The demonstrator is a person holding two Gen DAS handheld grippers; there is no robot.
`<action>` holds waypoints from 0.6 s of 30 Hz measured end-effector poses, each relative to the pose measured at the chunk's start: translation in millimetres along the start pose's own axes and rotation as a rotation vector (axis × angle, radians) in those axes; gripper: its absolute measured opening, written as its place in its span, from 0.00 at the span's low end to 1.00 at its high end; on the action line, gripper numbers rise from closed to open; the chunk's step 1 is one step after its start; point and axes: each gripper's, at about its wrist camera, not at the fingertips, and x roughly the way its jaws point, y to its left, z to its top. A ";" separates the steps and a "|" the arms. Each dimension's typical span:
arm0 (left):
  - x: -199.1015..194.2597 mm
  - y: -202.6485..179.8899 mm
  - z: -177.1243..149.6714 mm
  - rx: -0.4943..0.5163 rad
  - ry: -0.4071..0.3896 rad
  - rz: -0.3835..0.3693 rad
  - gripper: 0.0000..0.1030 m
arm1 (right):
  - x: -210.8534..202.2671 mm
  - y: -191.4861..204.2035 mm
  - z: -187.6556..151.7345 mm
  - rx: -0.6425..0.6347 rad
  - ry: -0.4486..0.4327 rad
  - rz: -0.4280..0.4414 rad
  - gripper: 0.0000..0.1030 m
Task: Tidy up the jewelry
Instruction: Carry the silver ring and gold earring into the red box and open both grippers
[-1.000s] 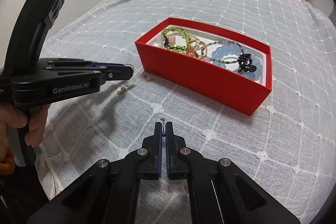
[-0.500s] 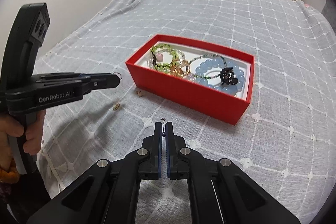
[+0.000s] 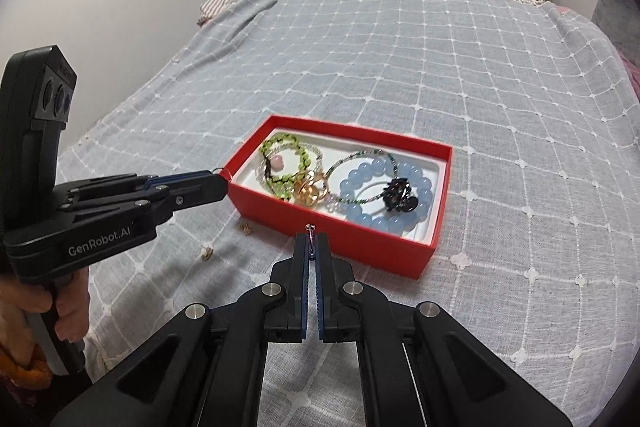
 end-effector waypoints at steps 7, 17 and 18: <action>18.4 -6.9 7.8 -0.008 -0.012 0.016 0.09 | -1.1 -15.0 9.3 0.033 -0.048 -0.045 0.02; 40.7 -7.5 18.8 -0.018 -0.033 0.058 0.10 | 9.6 -26.5 12.8 0.061 -0.047 -0.062 0.02; 42.1 -7.0 19.7 -0.021 -0.037 0.068 0.10 | 10.8 -27.6 13.1 0.064 -0.046 -0.062 0.02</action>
